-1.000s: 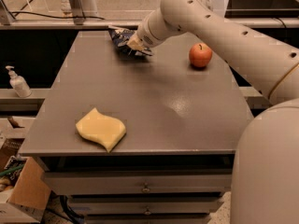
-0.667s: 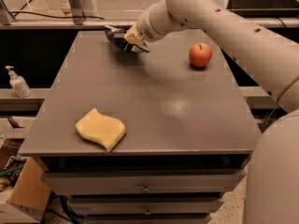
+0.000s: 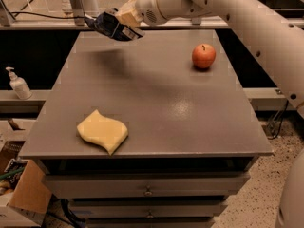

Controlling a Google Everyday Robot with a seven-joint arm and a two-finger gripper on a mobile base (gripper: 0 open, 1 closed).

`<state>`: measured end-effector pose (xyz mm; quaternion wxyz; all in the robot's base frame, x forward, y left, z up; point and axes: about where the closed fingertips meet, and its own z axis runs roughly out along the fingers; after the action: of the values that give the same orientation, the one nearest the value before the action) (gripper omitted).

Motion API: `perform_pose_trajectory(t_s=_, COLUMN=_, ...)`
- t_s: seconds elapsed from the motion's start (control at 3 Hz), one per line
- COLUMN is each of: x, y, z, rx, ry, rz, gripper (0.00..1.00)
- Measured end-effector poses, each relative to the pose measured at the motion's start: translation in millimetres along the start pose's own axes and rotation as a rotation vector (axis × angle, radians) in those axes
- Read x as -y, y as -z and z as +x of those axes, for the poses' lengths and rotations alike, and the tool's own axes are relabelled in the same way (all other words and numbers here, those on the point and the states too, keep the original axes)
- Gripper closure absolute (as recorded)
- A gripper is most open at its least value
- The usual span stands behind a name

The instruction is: Pick blue chip bag

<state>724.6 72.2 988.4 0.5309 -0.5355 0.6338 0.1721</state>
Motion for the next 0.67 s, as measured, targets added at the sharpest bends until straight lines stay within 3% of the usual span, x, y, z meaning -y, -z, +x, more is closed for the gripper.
perform_pose_trajectory(t_s=0.67, x=-5, y=14, z=-54, rx=0.196, ry=-0.01, rz=-0.071, gripper=1.0)
